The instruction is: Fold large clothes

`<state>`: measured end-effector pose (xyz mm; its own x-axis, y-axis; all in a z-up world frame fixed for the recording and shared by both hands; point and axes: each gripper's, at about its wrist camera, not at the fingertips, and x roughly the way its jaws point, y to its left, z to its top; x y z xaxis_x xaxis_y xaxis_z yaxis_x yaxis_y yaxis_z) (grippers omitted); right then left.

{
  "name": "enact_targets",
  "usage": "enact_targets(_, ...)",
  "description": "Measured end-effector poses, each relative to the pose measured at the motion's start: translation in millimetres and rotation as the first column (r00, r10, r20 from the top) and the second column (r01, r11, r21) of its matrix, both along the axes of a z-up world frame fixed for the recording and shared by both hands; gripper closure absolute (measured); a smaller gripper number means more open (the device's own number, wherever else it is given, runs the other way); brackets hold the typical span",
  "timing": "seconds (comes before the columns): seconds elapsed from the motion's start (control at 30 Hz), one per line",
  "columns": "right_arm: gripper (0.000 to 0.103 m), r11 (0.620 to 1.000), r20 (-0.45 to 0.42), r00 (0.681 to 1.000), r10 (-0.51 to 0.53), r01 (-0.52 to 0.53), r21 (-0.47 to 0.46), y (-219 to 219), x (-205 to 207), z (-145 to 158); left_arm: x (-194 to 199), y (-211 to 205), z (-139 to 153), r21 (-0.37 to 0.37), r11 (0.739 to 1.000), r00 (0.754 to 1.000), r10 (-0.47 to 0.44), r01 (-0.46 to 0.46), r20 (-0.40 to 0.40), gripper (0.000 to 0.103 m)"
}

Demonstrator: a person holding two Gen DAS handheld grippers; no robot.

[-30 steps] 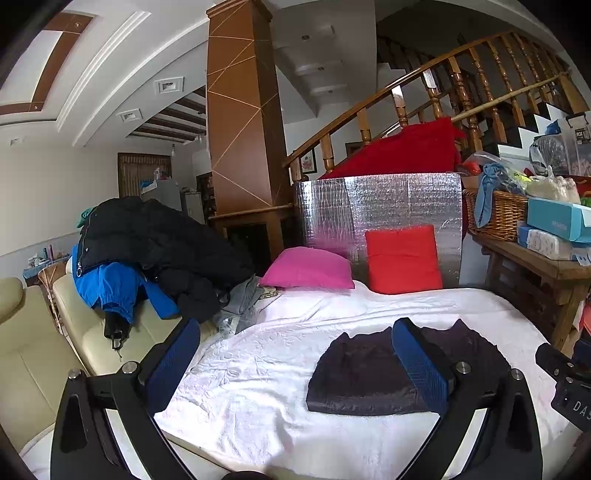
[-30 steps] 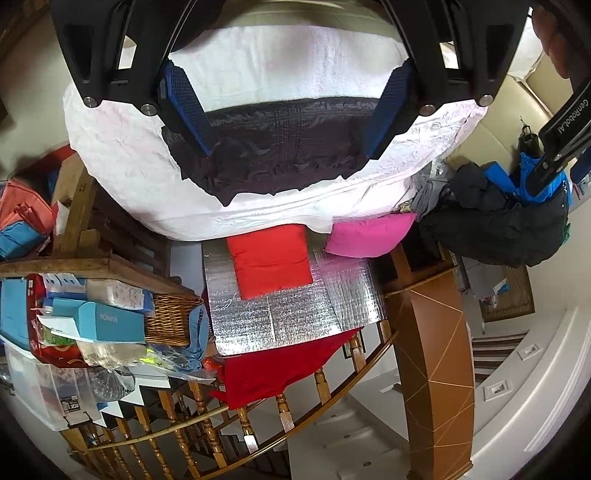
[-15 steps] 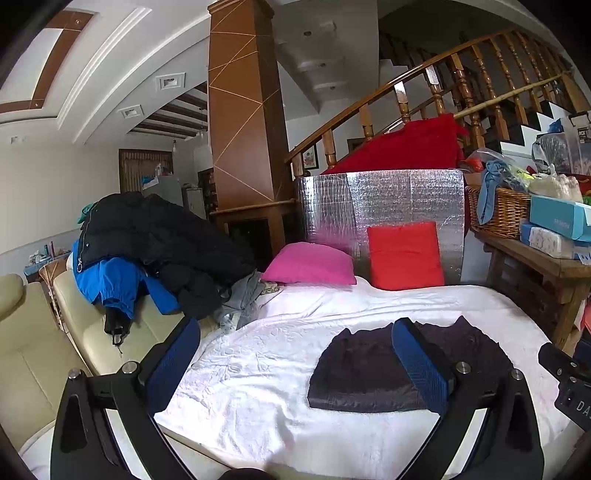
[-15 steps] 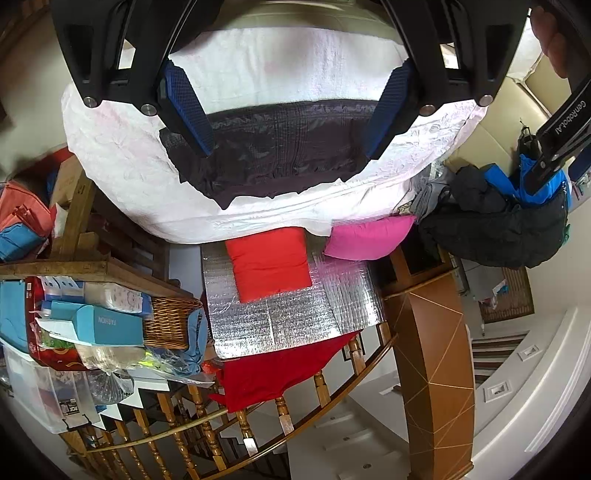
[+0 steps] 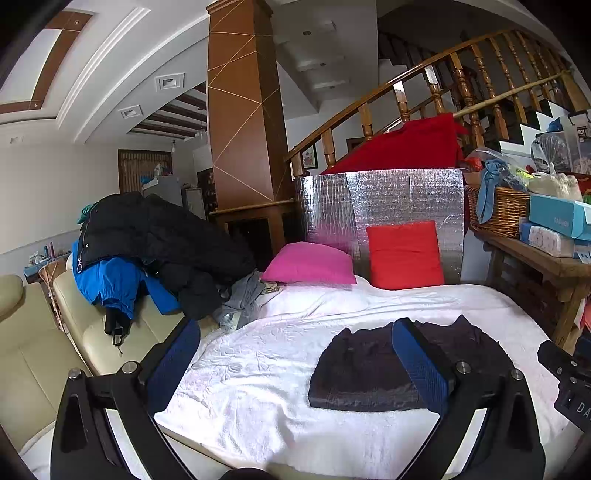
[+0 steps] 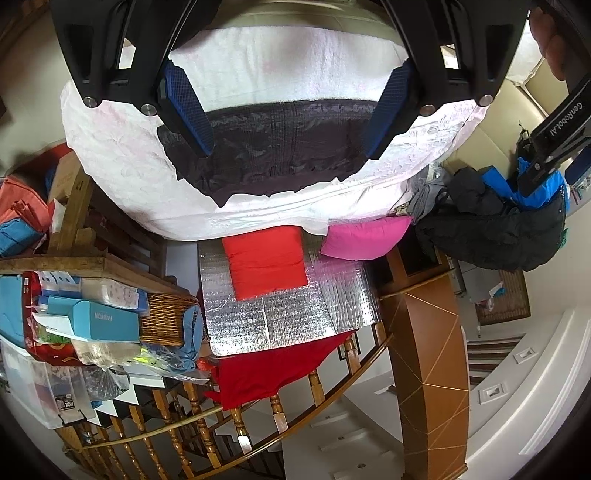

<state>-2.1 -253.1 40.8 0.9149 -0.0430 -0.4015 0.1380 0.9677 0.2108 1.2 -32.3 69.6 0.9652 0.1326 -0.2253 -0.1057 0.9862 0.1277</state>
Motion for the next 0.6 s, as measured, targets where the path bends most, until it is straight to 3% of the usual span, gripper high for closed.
enact_targets(0.27,0.017,1.000,-0.006,1.000,0.011,-0.011,-0.021,8,12,2,7,-1,0,-0.004,1.000,1.000,-0.021,0.021,-0.003,0.000)
enact_targets(0.6,0.017,0.999,-0.024,1.000,-0.006,0.005,-0.050,1,54,0,51,-7,-9,-0.027,0.995,0.995,-0.095,0.094,-0.039,0.000)
